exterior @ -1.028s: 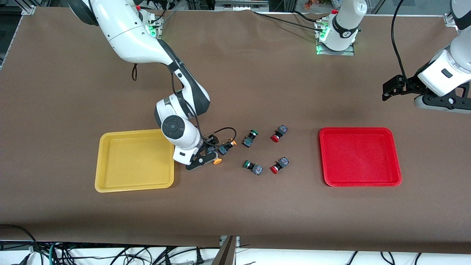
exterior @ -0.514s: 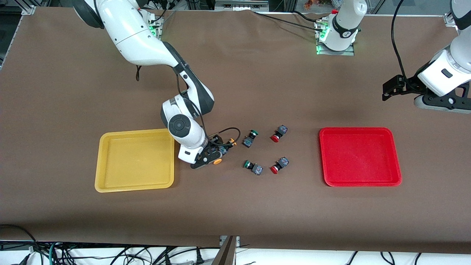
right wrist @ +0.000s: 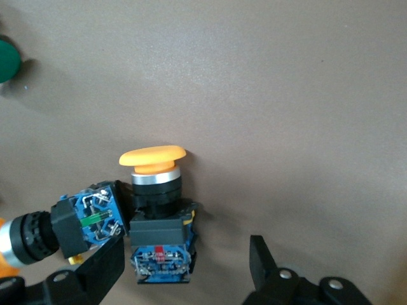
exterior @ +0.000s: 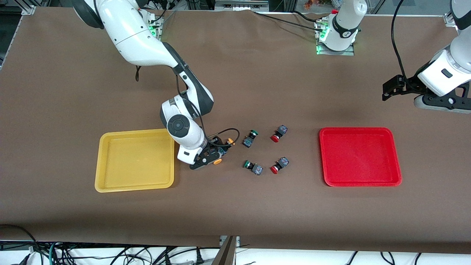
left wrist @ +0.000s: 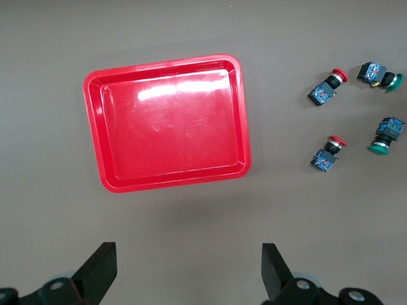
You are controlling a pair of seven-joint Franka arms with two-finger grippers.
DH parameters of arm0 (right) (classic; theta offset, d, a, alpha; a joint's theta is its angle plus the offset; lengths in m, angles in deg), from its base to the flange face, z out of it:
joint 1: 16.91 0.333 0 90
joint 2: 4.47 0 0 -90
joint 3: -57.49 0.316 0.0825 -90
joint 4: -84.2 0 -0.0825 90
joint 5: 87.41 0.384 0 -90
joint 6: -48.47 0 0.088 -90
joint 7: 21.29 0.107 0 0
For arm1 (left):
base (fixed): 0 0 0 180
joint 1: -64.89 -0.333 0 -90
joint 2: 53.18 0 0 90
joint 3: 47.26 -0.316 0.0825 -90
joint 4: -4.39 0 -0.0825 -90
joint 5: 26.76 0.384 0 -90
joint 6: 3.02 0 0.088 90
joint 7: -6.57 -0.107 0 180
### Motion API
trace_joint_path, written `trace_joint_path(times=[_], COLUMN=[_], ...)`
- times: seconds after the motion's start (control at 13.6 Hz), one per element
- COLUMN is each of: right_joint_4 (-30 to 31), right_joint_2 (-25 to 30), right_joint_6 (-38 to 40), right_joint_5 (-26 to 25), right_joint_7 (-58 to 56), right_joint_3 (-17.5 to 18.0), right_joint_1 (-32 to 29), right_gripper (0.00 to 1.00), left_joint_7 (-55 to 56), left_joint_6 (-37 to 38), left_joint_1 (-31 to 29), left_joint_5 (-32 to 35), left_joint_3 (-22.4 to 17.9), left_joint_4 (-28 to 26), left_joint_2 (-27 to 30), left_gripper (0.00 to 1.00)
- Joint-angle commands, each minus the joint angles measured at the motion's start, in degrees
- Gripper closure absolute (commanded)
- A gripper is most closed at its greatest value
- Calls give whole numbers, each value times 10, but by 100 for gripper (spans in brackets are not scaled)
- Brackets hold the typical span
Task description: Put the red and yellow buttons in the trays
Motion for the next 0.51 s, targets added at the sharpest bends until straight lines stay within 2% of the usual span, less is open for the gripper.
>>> trace_joint_path(times=[0.0, 0.29, 0.44], right_joint_4=[5, 5, 5], right_joint_2=[2, 3, 1], right_joint_6=[-5, -4, -6], right_joint_5=[3, 4, 4], right_joint_7=[1, 2, 3], right_joint_3=[-3, -3, -4], right_joint_1=[0, 0, -1], right_gripper=[1, 1, 1], left_joint_7=[5, 4, 0], left_joint_6=[5, 4, 1], left_joint_1=[2, 9, 24], left_joint_5=[-6, -13, -12], left_joint_3=[-2, -1, 10], left_joint_4=[-1, 2, 8], left_joint_2=[4, -12, -49], left_gripper=[0, 0, 0])
